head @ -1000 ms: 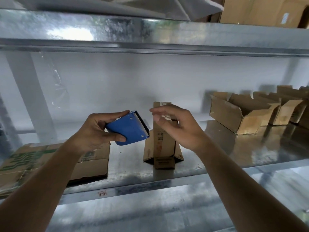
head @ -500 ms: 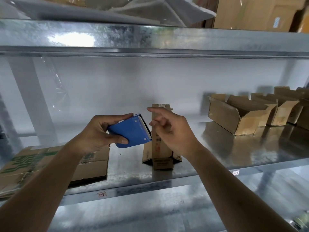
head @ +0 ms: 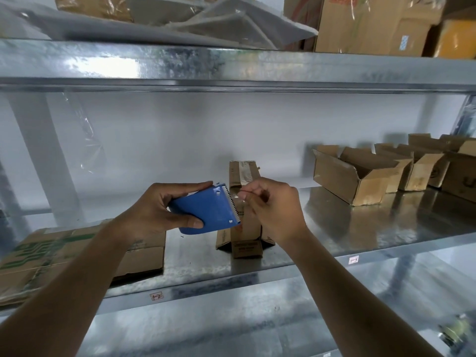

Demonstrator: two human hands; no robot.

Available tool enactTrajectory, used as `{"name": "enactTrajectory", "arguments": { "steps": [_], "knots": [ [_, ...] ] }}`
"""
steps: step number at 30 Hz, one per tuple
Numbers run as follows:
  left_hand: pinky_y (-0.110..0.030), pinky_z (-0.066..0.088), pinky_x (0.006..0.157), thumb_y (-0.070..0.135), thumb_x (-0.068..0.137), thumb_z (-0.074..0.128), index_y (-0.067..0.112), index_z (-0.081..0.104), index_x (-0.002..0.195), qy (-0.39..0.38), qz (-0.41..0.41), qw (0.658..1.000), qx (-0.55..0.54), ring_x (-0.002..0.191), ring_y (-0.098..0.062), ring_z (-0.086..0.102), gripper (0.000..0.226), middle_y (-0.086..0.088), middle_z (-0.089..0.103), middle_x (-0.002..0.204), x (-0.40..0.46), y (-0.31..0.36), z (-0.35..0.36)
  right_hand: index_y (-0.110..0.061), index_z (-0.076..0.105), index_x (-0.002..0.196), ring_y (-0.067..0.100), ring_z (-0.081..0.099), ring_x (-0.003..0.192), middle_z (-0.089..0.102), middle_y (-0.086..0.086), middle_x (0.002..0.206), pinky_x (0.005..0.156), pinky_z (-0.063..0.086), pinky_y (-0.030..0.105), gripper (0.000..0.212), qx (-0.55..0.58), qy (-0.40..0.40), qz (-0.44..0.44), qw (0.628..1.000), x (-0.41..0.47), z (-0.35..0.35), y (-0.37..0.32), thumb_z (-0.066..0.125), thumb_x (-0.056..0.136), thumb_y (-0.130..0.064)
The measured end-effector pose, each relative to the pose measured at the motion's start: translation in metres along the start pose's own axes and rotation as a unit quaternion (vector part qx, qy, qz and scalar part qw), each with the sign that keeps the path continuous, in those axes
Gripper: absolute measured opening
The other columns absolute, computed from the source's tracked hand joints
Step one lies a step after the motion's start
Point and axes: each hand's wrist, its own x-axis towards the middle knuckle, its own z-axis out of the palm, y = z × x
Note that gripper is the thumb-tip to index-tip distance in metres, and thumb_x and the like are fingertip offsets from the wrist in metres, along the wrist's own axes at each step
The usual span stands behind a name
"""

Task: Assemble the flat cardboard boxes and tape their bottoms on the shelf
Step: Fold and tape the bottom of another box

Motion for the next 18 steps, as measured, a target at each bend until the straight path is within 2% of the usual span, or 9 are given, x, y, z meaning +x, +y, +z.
{"name": "enactTrajectory", "arguments": {
  "steps": [2, 5, 7, 9, 13, 15, 18],
  "knots": [
    [-0.020, 0.055, 0.094, 0.010, 0.071, 0.088, 0.028, 0.065, 0.135, -0.013, 0.001, 1.000, 0.023, 0.123, -0.008, 0.065, 0.071, 0.015, 0.070, 0.131, 0.003, 0.007, 0.003, -0.023, 0.077, 0.085, 0.007, 0.068, 0.070, 0.072, -0.011, 0.070, 0.071, 0.053, 0.020, 0.010, -0.006, 0.015, 0.024, 1.000, -0.001, -0.003, -0.001, 0.076, 0.093, -0.017],
    [-0.017, 0.054, 0.092, 0.010, 0.073, 0.087, 0.029, 0.063, 0.137, -0.025, -0.002, 0.999, 0.033, 0.121, -0.003, 0.064, 0.071, 0.019, 0.069, 0.131, 0.014, 0.021, -0.004, -0.022, 0.076, 0.085, -0.002, 0.065, 0.070, 0.072, -0.015, 0.075, 0.065, 0.046, 0.006, 0.015, -0.019, 0.052, 0.058, 0.997, 0.002, -0.010, -0.006, 0.072, 0.097, -0.014],
    [-0.018, 0.054, 0.094, 0.010, 0.072, 0.087, 0.030, 0.063, 0.137, -0.024, -0.003, 0.999, 0.037, 0.120, -0.003, 0.065, 0.071, 0.020, 0.069, 0.130, 0.022, 0.029, -0.016, -0.021, 0.074, 0.086, -0.002, 0.065, 0.066, 0.073, -0.017, 0.078, 0.061, 0.044, 0.005, 0.019, -0.018, 0.080, 0.076, 0.994, 0.007, -0.017, -0.008, 0.066, 0.099, -0.010],
    [-0.022, 0.056, 0.096, 0.015, 0.070, 0.087, 0.034, 0.063, 0.136, -0.028, -0.008, 0.998, 0.062, 0.119, -0.005, 0.066, 0.073, 0.020, 0.069, 0.129, 0.029, 0.034, -0.030, -0.021, 0.075, 0.086, 0.001, 0.065, 0.066, 0.074, -0.015, 0.080, 0.061, 0.045, 0.008, 0.024, -0.022, 0.092, 0.087, 0.992, 0.011, -0.022, -0.012, 0.061, 0.099, -0.005],
    [-0.026, 0.057, 0.094, 0.022, 0.071, 0.089, 0.043, 0.064, 0.136, -0.042, -0.025, 0.993, 0.111, 0.118, -0.008, 0.067, 0.073, 0.019, 0.070, 0.130, 0.034, 0.033, -0.057, -0.021, 0.074, 0.082, 0.002, 0.063, 0.063, 0.075, -0.013, 0.078, 0.069, 0.055, 0.024, 0.030, -0.028, 0.148, 0.108, 0.983, 0.019, -0.048, -0.007, 0.058, 0.095, 0.001],
    [-0.032, 0.057, 0.098, 0.021, 0.071, 0.089, 0.048, 0.065, 0.133, -0.029, -0.031, 0.993, 0.109, 0.119, -0.009, 0.067, 0.072, 0.018, 0.070, 0.130, 0.033, 0.031, -0.070, -0.021, 0.074, 0.082, -0.001, 0.061, 0.061, 0.076, -0.013, 0.078, 0.064, 0.052, 0.025, 0.028, -0.029, 0.149, 0.119, 0.981, 0.022, -0.059, -0.002, 0.060, 0.096, -0.001],
    [-0.025, 0.056, 0.097, 0.019, 0.071, 0.088, 0.050, 0.066, 0.131, -0.043, -0.040, 0.993, 0.101, 0.116, -0.007, 0.068, 0.071, 0.017, 0.072, 0.127, 0.035, 0.028, -0.074, -0.021, 0.075, 0.083, 0.000, 0.061, 0.057, 0.075, -0.014, 0.073, 0.056, 0.049, 0.023, 0.029, -0.037, 0.134, 0.135, 0.981, 0.023, -0.059, 0.002, 0.058, 0.095, 0.000]
  ]
}}
